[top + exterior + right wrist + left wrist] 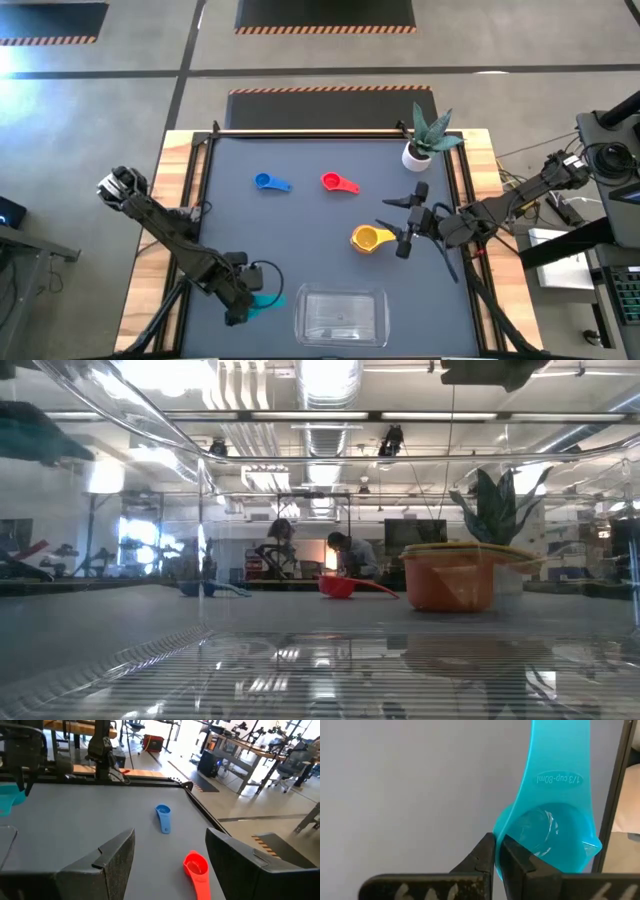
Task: Nest measuring cups in basket
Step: Stack the light blue measuring cup into the yellow measuring cup
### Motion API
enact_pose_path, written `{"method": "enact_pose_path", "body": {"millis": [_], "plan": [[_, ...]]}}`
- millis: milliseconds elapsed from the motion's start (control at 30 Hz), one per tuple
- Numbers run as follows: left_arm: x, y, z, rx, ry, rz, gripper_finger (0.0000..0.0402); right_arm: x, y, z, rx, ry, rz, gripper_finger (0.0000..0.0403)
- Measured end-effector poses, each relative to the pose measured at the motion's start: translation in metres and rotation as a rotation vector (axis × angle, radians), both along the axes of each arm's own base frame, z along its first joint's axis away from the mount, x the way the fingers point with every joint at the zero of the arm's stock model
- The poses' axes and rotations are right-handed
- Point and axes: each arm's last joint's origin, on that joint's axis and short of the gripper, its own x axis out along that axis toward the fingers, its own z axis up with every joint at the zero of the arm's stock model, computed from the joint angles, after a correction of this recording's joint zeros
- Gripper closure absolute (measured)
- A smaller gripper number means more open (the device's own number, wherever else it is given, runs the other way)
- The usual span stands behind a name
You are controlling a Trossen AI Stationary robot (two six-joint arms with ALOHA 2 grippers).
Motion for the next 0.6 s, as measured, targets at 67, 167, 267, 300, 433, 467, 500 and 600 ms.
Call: {"method": "enact_pose_path", "body": {"millis": [67,167,267,300,433,467,500,600], "plan": [[0.003,0.003,0.0,0.006,-0.004,-0.007,0.0401,0.001,0.001,-0.001,-0.003,0.006,0.0,0.017],[0.006,0.007,0.0,0.013,-0.01,-0.015,0.0401,0.001,0.001,-0.001,-0.003,0.006,0.0,0.017],[0.009,0.011,0.0,0.021,-0.016,-0.021,0.0401,0.001,0.001,-0.001,-0.003,0.006,0.0,0.017],[0.011,0.013,0.0,0.023,-0.017,-0.022,0.0401,0.001,0.001,-0.001,-0.003,0.006,0.0,0.017],[0.016,0.02,0.0,0.035,-0.025,-0.029,0.0401,0.001,0.001,-0.001,-0.003,0.006,0.0,0.017],[0.017,0.022,0.001,0.037,-0.028,-0.031,0.0401,0.001,0.001,-0.001,-0.003,0.006,0.0,0.017],[0.019,0.024,0.001,0.041,-0.03,-0.034,0.0401,0.001,0.001,-0.001,-0.003,0.006,0.0,0.017],[0.026,0.032,0.003,0.051,-0.048,-0.042,0.0401,0.001,0.001,-0.001,-0.003,0.006,0.0,0.017]]}}
